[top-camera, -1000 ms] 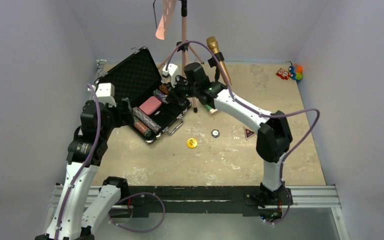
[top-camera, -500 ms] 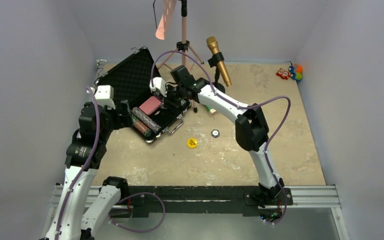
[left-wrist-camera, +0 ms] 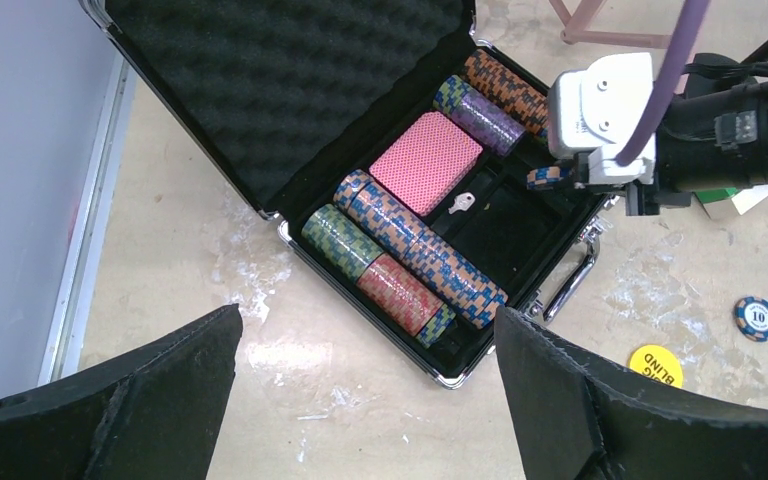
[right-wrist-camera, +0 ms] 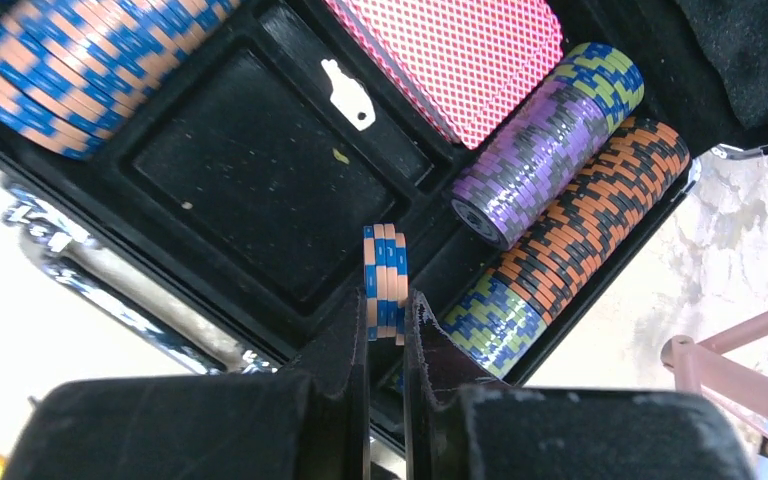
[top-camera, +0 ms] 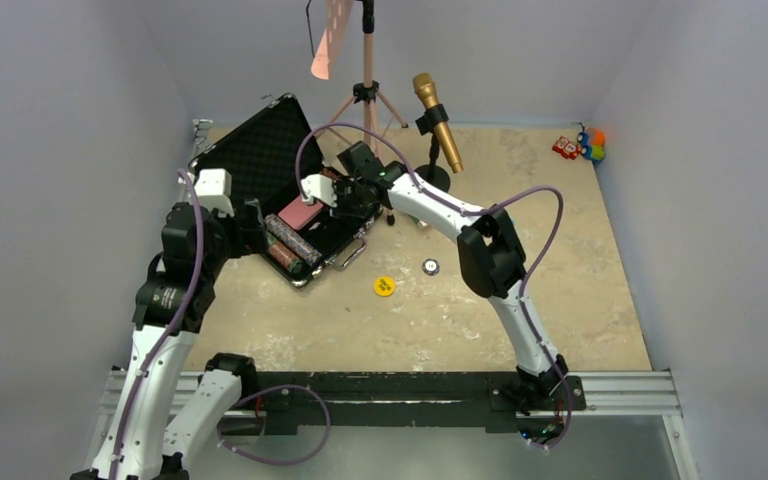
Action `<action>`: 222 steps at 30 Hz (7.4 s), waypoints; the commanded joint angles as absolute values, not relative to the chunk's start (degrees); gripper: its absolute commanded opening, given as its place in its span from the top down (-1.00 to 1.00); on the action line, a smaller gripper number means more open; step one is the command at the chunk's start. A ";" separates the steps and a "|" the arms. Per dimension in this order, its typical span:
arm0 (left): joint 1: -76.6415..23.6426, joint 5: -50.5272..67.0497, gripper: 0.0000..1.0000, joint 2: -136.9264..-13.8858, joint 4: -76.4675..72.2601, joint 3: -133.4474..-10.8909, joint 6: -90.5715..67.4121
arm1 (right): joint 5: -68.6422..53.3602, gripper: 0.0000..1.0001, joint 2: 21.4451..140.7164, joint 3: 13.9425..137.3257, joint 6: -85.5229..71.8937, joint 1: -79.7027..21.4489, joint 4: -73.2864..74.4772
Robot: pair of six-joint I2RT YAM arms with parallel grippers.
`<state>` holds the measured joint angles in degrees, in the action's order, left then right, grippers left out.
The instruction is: Pack up texas hold em set
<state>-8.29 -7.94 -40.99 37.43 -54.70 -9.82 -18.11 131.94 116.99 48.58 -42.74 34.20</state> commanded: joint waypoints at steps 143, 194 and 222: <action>-8.09 -3.96 -1.00 -42.63 35.35 -54.95 -9.94 | -8.09 -0.13 133.48 107.01 70.83 -42.63 2.54; -8.09 -4.96 -1.00 -41.24 35.53 -54.44 -11.24 | -8.76 -0.37 94.99 73.16 31.46 -42.13 -11.15; -8.15 -8.14 -0.98 -40.60 36.18 -53.88 -10.99 | 8.20 -0.23 84.66 56.95 -24.80 -37.18 21.94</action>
